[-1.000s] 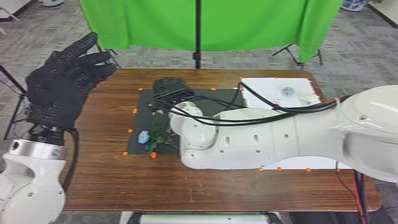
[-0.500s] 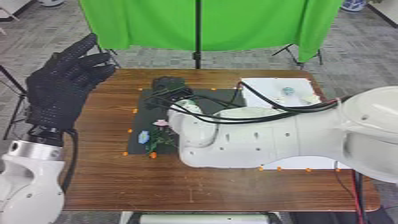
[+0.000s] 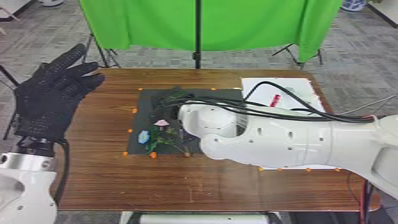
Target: Arrange flowers
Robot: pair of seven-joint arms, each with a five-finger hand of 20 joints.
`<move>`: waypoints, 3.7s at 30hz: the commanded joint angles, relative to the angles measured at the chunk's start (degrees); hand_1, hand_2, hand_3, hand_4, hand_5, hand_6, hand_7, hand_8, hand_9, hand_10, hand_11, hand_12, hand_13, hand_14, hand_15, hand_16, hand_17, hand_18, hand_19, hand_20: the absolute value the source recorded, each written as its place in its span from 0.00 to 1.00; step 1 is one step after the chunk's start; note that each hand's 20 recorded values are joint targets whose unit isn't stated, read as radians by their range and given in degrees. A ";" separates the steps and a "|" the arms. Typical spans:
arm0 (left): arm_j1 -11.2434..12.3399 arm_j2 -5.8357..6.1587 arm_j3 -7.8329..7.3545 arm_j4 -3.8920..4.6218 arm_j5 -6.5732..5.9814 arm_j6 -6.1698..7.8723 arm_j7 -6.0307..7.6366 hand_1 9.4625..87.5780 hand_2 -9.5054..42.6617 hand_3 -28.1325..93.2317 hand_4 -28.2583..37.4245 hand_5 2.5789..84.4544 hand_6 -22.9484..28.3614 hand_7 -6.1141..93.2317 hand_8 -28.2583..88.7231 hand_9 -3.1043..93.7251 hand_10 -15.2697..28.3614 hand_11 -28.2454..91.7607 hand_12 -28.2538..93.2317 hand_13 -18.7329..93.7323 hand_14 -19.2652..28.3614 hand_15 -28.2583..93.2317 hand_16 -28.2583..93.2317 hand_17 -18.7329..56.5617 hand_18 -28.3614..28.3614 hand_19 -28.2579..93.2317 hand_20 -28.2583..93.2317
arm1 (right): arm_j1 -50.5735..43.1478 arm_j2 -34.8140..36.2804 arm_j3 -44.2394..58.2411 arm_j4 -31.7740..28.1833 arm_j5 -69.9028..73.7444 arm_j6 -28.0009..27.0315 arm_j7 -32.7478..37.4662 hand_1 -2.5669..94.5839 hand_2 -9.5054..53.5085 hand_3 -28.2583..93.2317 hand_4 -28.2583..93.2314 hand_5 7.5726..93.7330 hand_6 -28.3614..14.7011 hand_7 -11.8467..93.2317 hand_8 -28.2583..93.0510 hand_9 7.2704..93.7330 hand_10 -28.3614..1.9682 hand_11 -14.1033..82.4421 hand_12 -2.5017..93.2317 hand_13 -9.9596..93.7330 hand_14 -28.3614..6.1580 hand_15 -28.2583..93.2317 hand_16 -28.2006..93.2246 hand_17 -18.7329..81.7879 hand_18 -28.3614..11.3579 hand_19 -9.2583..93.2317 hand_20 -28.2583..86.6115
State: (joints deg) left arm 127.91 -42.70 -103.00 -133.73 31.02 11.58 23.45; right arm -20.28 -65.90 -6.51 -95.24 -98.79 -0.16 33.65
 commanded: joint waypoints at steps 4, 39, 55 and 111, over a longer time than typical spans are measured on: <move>-0.12 -0.92 1.27 0.23 -0.07 0.65 -0.05 0.12 0.31 0.86 0.00 0.40 0.62 0.18 0.17 0.36 0.80 0.49 0.33 0.37 0.99 0.73 0.14 0.15 0.91 0.71 0.47 | -0.35 0.01 -3.32 -0.30 -3.49 1.76 2.17 0.13 0.36 0.92 0.03 0.68 0.65 0.28 0.12 0.44 0.23 0.40 0.18 0.40 0.23 0.85 0.30 0.25 0.22 0.76 0.52; -0.93 -0.77 1.63 0.66 -0.13 0.21 -1.02 0.12 0.32 0.86 0.00 0.40 0.62 0.18 0.17 0.36 0.81 0.49 0.33 0.37 0.99 0.73 0.14 0.15 0.91 0.71 0.46 | -1.86 -1.19 -2.25 0.94 -2.01 -0.55 3.56 0.08 0.43 0.89 0.01 0.58 0.71 0.26 0.11 0.37 0.27 0.33 0.16 0.36 0.23 0.84 0.27 0.21 0.24 0.74 0.54; 7.39 -3.01 -1.83 -1.57 -0.12 2.84 -0.42 0.12 0.32 0.86 0.00 0.40 0.62 0.18 0.17 0.37 0.81 0.49 0.33 0.37 0.99 0.73 0.14 0.15 0.91 0.71 0.46 | 3.29 6.70 -6.53 -3.35 -5.83 9.53 10.37 0.14 0.37 0.92 0.02 0.65 0.70 0.27 0.11 0.48 0.31 0.36 0.16 0.45 0.28 0.84 0.28 0.26 0.22 0.77 0.55; 3.93 -2.17 4.17 0.21 -1.79 5.18 0.49 0.12 0.31 0.86 0.00 0.39 0.61 0.18 0.17 0.36 0.81 0.49 0.33 0.38 1.00 0.74 0.13 0.16 0.89 0.71 0.54 | -45.18 41.63 49.45 -5.69 -6.14 2.30 21.90 0.29 0.13 0.88 0.02 0.40 0.63 0.25 0.13 0.62 0.31 0.39 0.17 0.65 0.37 0.82 0.33 0.39 0.08 0.88 0.48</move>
State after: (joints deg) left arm 131.63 -44.67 -99.23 -133.94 29.46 17.66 24.50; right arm -68.27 -23.85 44.61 -101.76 -103.89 0.61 55.19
